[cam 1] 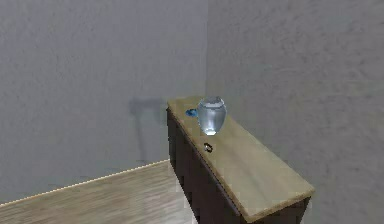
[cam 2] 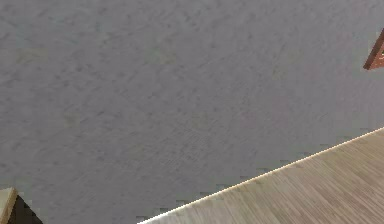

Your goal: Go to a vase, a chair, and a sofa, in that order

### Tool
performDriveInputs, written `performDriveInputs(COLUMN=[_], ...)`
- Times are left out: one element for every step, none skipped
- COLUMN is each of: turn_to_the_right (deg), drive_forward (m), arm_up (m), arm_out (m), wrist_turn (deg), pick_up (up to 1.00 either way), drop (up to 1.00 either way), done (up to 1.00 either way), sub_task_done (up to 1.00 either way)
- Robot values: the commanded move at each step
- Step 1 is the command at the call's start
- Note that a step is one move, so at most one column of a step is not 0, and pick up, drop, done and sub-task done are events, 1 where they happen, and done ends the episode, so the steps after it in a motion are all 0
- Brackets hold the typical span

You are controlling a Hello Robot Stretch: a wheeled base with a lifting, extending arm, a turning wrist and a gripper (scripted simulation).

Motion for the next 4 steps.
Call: performDriveInputs(turn_to_the_right=[0.0,0.0,-45.0,-45.0], drive_forward=[0.05,0.00,0.00,0.00], arm_up=[0.00,0.00,0.00,0.00], arm_out=[0.00,0.00,0.00,0.00], wrist_turn=[0.0,0.0,0.0,0.0], pick_up=[0.00,0.00,0.00,0.00], drop=[0.00,0.00,0.00,0.00], done=[0.00,0.00,0.00,0.00], sub_task_done=[0.00,1.00,0.00,0.00])
